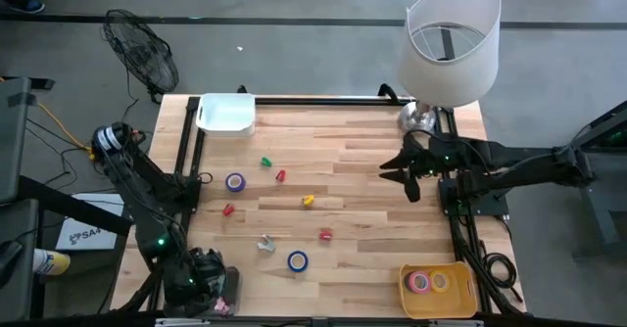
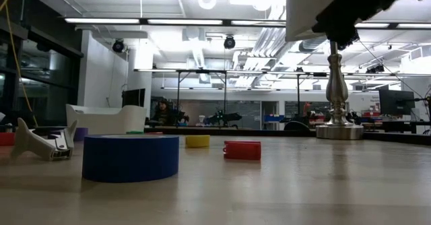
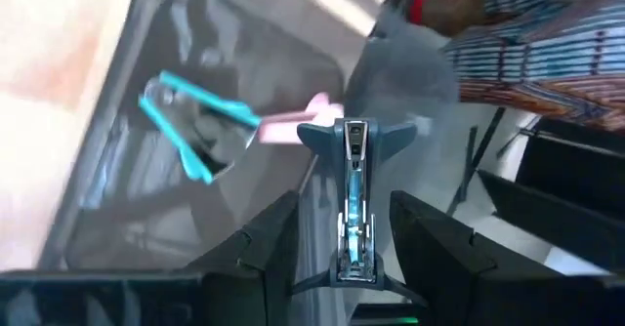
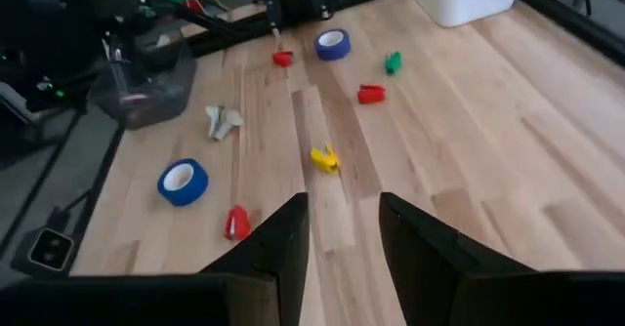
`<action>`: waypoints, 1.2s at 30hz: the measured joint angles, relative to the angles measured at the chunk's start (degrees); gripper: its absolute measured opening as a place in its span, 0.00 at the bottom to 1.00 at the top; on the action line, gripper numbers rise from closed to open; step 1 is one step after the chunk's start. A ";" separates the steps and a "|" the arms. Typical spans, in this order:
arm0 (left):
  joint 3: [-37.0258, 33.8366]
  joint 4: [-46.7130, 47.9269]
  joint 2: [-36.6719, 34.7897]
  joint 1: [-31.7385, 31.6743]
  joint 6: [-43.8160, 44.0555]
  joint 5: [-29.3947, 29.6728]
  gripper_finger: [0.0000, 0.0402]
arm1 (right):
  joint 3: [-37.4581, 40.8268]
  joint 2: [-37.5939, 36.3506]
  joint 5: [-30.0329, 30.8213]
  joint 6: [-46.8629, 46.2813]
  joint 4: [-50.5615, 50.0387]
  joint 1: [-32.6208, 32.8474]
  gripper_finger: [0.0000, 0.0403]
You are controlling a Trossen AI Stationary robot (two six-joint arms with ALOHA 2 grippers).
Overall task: Pick and place Stapler, Stapler remover, tape
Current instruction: Put the black staple remover into the black bin
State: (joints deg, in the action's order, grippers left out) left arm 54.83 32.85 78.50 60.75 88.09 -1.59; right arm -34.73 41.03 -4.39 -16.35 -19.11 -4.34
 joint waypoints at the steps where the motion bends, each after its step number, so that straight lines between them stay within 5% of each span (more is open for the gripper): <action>1: 0.00 -0.06 0.57 0.00 1.62 -1.25 0.36 | 1.29 -1.10 -0.13 -0.68 0.09 0.00 0.29; 8: 0.00 0.70 4.85 0.04 8.33 -11.49 0.36 | 8.73 -7.87 -0.43 -3.05 2.47 0.00 0.29; 24: -0.02 -0.12 9.20 -0.04 9.95 -12.91 0.38 | 27.18 -23.62 -0.67 -11.83 19.55 0.00 0.29; 36: -0.04 -2.67 9.20 -2.57 6.53 -9.16 0.39 | 31.96 -26.10 -0.60 -12.92 23.27 0.00 0.29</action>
State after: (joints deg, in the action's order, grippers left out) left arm 54.78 30.19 87.70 58.18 94.62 -10.75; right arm -2.76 14.94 -4.99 -29.27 4.15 -4.34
